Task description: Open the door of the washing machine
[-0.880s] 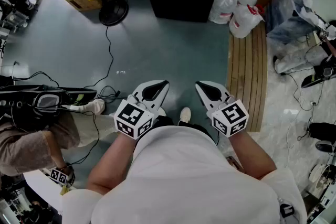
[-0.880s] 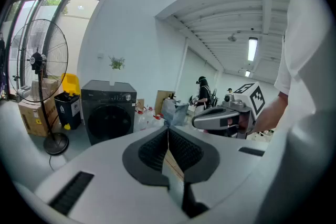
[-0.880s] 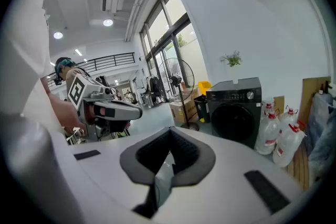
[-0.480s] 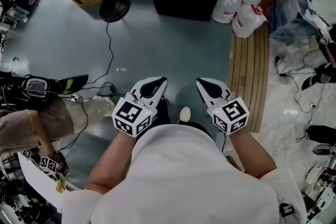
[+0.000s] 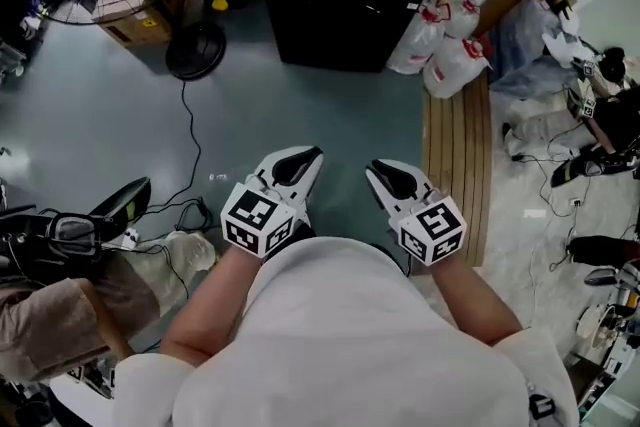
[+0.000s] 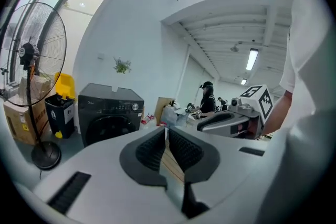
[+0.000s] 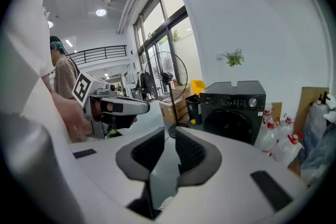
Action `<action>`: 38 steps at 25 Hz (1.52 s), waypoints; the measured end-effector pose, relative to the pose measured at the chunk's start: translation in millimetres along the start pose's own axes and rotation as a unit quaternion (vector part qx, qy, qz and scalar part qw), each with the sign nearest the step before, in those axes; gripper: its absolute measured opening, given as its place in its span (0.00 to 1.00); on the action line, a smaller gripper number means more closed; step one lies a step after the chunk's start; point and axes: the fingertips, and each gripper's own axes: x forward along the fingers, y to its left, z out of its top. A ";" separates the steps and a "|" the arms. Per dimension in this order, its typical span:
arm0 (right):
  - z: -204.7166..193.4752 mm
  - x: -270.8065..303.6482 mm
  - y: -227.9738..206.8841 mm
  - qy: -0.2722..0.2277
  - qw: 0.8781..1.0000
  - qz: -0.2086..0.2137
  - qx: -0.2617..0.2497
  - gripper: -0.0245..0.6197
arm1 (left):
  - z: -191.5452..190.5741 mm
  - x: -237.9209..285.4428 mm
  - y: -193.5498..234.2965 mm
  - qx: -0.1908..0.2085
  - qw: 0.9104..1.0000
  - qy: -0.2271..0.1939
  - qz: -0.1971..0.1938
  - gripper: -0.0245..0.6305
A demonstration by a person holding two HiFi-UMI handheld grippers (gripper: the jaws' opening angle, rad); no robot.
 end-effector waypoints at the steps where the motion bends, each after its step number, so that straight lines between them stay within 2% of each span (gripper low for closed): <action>1: 8.1 12.1 -1.2 0.001 1.000 -0.004 0.003 0.17 | 6.5 2.8 14.5 0.003 1.000 -0.001 -0.006 0.07; 5: 38.9 57.4 -6.3 0.004 1.000 -0.029 0.007 0.10 | 30.3 10.9 68.1 0.014 0.999 -0.001 -0.031 0.07; 7: 48.7 78.7 -7.5 0.014 0.999 -0.032 0.003 0.06 | 35.5 15.1 89.9 0.006 0.999 0.000 -0.037 0.07; 11: 59.0 107.2 -7.9 0.031 0.999 -0.021 -0.011 0.05 | 37.5 20.1 116.5 -0.013 0.999 -0.008 -0.030 0.07; 17: 69.6 147.0 -32.5 0.038 0.999 -0.001 -0.014 0.06 | 41.2 35.8 156.3 -0.021 1.000 -0.011 -0.014 0.07; 24: 88.2 199.2 -84.2 0.039 0.998 0.038 -0.015 0.05 | 53.3 73.9 210.1 -0.020 0.999 0.006 0.028 0.07; 30: 120.6 234.5 -156.1 0.035 0.998 0.056 -0.020 0.06 | 72.2 133.2 264.3 -0.012 0.998 0.019 0.051 0.07; 34: 132.1 253.2 -199.7 0.033 0.998 0.056 -0.018 0.07 | 73.8 174.7 300.3 -0.006 0.998 0.030 0.055 0.07; 38: 133.8 268.7 -223.9 0.044 0.998 0.036 0.001 0.07 | 59.5 204.7 345.1 0.005 0.997 0.061 0.046 0.08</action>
